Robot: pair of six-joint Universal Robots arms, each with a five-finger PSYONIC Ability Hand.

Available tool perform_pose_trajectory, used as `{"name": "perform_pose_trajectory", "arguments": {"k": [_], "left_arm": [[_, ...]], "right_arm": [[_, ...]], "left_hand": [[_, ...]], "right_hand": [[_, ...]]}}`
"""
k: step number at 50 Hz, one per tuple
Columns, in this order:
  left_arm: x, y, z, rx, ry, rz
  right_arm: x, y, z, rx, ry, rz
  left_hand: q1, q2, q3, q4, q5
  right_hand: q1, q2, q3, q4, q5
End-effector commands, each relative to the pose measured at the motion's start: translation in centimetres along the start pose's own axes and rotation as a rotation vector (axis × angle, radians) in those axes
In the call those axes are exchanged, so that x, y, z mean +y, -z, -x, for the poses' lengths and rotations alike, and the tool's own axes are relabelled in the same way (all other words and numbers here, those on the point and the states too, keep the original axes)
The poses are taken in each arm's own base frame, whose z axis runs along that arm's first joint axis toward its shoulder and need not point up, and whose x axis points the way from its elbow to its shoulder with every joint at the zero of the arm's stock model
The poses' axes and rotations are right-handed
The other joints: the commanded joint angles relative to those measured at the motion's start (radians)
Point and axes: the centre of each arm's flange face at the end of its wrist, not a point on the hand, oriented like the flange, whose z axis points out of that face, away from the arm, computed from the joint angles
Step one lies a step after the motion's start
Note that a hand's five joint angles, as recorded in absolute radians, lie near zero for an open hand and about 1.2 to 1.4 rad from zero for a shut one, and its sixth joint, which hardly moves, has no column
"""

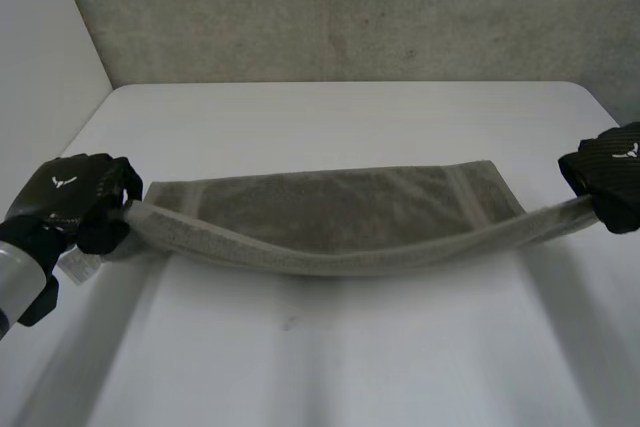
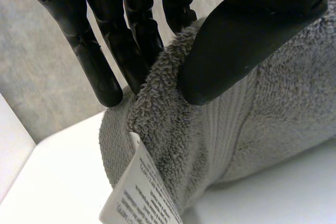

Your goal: Fold the towel.

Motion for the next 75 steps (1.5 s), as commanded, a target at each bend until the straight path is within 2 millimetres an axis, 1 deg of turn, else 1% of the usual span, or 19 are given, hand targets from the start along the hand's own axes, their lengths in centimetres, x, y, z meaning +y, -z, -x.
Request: {"name": "perform_pose_trajectory", "arguments": {"k": [1, 6, 7, 9, 15, 23, 31, 41, 42, 43, 44, 45, 46, 51, 53, 56, 61, 68, 75], "left_arm": [[2.4, -4.0, 1.3, 0.002, 0.036, 0.102], [4.8, -8.5, 2.8, -0.043, 0.041, 0.155], [4.8, -8.5, 2.8, -0.043, 0.041, 0.155], [5.7, -11.1, 3.5, -0.077, 0.037, 0.153], [7.0, -15.6, 3.8, -0.085, 0.020, 0.139], [7.1, -19.3, 4.0, -0.098, -0.003, 0.086], [7.7, -21.0, 3.5, -0.085, -0.013, 0.068], [8.1, -21.3, 3.5, -0.083, -0.011, 0.069], [8.0, -21.3, 3.5, -0.083, -0.010, 0.068], [8.0, -21.3, 3.5, -0.083, -0.010, 0.068], [7.9, -21.3, 3.4, -0.083, -0.012, 0.067], [7.9, -21.3, 3.4, -0.083, -0.012, 0.067], [7.8, -21.3, 3.3, -0.081, -0.012, 0.065], [6.5, -21.0, 3.3, -0.086, -0.009, 0.036], [4.3, -20.4, 3.4, -0.093, -0.002, -0.009], [3.2, -19.9, 3.5, -0.097, 0.008, -0.027], [0.2, -16.5, 3.9, -0.113, 0.096, -0.062], [-0.2, -12.3, 3.9, -0.136, 0.155, -0.043], [1.0, -9.5, 3.6, -0.157, 0.168, -0.026]], "right_arm": [[1.3, -5.4, -0.1, -0.010, 0.014, -0.040], [1.4, -11.5, 1.9, -0.039, 0.050, -0.070], [1.4, -11.5, 1.9, -0.039, 0.050, -0.070], [1.7, -14.2, 2.2, -0.046, 0.039, -0.081], [1.9, -19.0, 3.6, -0.049, -0.011, -0.132], [2.4, -23.4, 4.9, -0.001, 0.007, -0.161], [2.5, -25.4, 4.7, 0.062, 0.021, -0.179], [3.2, -25.8, 5.3, 0.043, 0.017, -0.160], [3.2, -25.8, 5.3, 0.042, 0.015, -0.161], [3.2, -25.8, 5.3, 0.042, 0.015, -0.161], [3.2, -25.8, 5.2, 0.050, 0.014, -0.162], [2.9, -25.8, 5.1, 0.050, 0.017, -0.171], [2.9, -25.8, 5.1, 0.050, 0.017, -0.171], [0.3, -24.9, 3.0, 0.094, 0.011, -0.228], [-2.0, -23.7, 1.0, 0.132, -0.021, -0.270], [-4.1, -22.0, -1.1, 0.166, -0.079, -0.308], [-5.7, -19.4, -2.3, 0.153, -0.133, -0.298], [-4.9, -15.2, -1.5, 0.084, -0.171, -0.175], [-0.3, -11.7, 1.0, 0.000, -0.219, -0.005]], "left_hand": [[0.192, 0.178, 0.179, 0.177, 0.185], [0.192, 0.178, 0.179, 0.177, 0.185], [0.192, 0.178, 0.179, 0.177, 0.185], [0.192, 0.178, 0.179, 0.177, 0.185], [0.192, 0.178, 0.179, 0.177, 0.185], [0.192, 0.178, 0.179, 0.177, 0.185], [0.192, 0.178, 0.179, 0.177, 0.185], [0.064, 0.050, 0.051, 0.049, 0.057], [-0.140, -0.155, -0.153, -0.156, -0.147], [-0.142, -0.157, -0.155, -0.158, -0.149], [-0.608, -0.622, -0.620, -0.623, -0.614], [-0.612, -0.626, -0.625, -0.627, -0.619], [-1.030, -1.044, -1.043, -1.045, -1.037], [-1.030, -1.044, -1.043, -1.045, -1.037], [-1.030, -1.044, -1.043, -1.045, -1.037], [-1.030, -1.044, -1.043, -1.045, -1.037], [-1.030, -1.044, -1.043, -1.045, -1.037], [-1.030, -1.044, -1.043, -1.045, -1.037], [-1.030, -1.044, -1.043, -1.045, -1.037]], "right_hand": [[0.050, 0.065, 0.061, 0.053, 0.030], [0.050, 0.065, 0.061, 0.053, 0.030], [0.050, 0.065, 0.061, 0.053, 0.030], [0.050, 0.065, 0.061, 0.053, 0.030], [0.050, 0.065, 0.061, 0.053, 0.030], [0.050, 0.065, 0.061, 0.053, 0.030], [0.050, 0.065, 0.061, 0.053, 0.030], [0.050, 0.065, 0.061, 0.053, 0.030], [-0.223, -0.207, -0.212, -0.219, -0.242], [-0.225, -0.210, -0.214, -0.222, -0.245], [-1.172, -1.157, -1.161, -1.169, -1.192], [-1.172, -1.157, -1.161, -1.169, -1.192], [-1.172, -1.157, -1.161, -1.169, -1.192], [-1.172, -1.157, -1.161, -1.169, -1.192], [-1.172, -1.157, -1.161, -1.169, -1.192], [-1.172, -1.157, -1.161, -1.169, -1.192], [-1.172, -1.157, -1.161, -1.169, -1.192], [-1.172, -1.157, -1.161, -1.169, -1.192], [-1.172, -1.157, -1.161, -1.169, -1.192]]}}
